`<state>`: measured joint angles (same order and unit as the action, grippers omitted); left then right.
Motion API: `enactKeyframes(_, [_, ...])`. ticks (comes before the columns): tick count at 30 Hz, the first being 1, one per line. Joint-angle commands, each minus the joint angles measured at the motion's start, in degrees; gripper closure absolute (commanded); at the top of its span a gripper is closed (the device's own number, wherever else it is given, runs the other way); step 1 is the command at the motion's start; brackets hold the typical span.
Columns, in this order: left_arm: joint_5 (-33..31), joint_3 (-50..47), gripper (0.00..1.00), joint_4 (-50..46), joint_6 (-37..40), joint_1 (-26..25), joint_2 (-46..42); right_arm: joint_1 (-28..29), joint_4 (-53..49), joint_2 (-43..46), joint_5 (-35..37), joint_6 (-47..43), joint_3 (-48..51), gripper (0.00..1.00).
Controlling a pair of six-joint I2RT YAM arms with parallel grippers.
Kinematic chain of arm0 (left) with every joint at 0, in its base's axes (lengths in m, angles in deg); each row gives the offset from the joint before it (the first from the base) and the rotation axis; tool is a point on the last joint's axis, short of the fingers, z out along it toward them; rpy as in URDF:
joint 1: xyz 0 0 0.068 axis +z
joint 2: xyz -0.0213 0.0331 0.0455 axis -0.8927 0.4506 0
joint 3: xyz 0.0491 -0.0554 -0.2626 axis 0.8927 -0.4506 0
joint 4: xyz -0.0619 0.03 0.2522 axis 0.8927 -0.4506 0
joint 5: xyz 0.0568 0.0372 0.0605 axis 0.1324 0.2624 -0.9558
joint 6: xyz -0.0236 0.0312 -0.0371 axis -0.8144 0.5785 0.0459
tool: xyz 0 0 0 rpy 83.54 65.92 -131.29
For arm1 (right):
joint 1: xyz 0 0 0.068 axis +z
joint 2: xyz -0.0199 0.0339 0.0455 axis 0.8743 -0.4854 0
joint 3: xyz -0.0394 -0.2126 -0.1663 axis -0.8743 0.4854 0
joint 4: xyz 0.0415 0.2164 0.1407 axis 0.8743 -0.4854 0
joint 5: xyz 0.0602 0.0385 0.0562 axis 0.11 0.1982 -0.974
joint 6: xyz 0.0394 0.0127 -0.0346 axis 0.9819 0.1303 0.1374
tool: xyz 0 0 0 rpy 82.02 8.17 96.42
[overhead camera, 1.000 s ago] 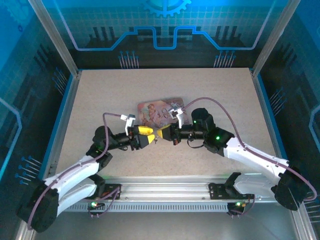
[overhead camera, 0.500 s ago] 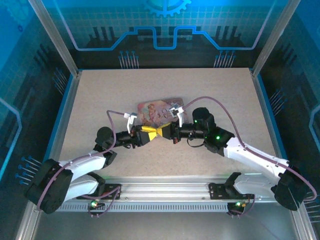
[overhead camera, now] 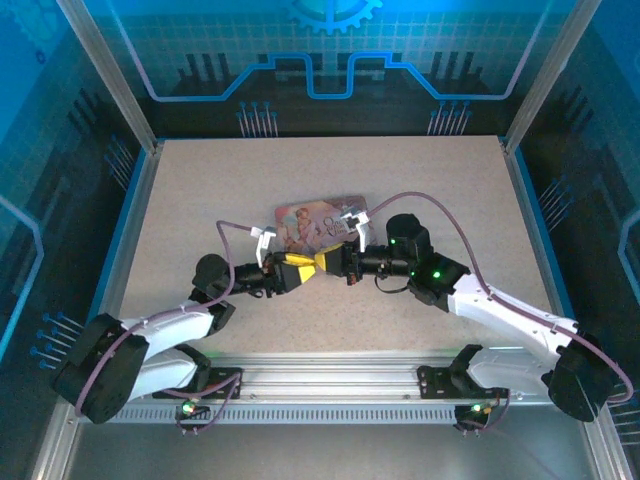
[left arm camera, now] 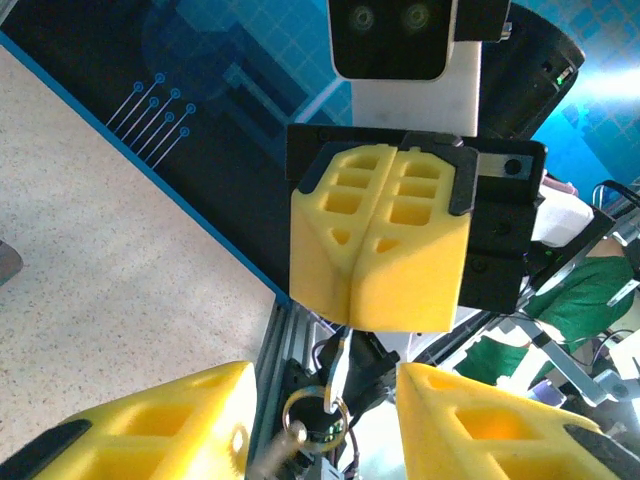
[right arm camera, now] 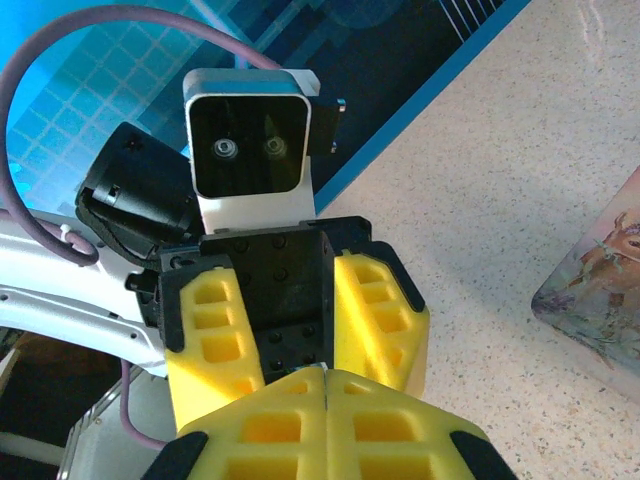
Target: Unlock the padlock with the key
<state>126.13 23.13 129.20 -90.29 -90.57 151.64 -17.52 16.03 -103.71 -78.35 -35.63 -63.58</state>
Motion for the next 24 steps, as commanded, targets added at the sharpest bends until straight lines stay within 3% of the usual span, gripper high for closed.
enactKeyframes(1, [1.36,0.07,0.61,3.16,0.32,-0.51,0.7,-0.36,2.17,0.81,0.54,0.64,0.58,1.0])
enactKeyframes(5, [1.23,0.01,0.71,3.19,0.23,-0.57,0.79,-0.31,2.17,1.03,0.89,0.61,0.75,1.0])
enactKeyframes(10, [0.78,-0.1,0.95,2.79,0.3,-0.54,0.47,-0.3,2.34,0.95,0.89,0.75,0.96,1.0])
enactKeyframes(15, [-0.74,-0.72,1.0,0.37,1.6,-0.38,-1.29,-0.29,0.73,1.19,2.3,0.6,1.07,0.98])
enactKeyframes(19, [-3.92,-1.79,1.0,-8.82,5.94,0.34,-5.95,-0.5,-5.83,3.47,7.94,0.6,0.55,0.38])
enactKeyframes(21, [-7.25,-1.43,1.0,-20.09,10.43,0.5,-10.59,-0.49,-10.26,4.84,12.66,0.74,0.5,0.28])
enactKeyframes(24, [-15.0,0.75,1.0,-43.45,19.3,0.47,-19.28,0.27,-19.01,5.39,23.35,1.44,0.11,0.24])
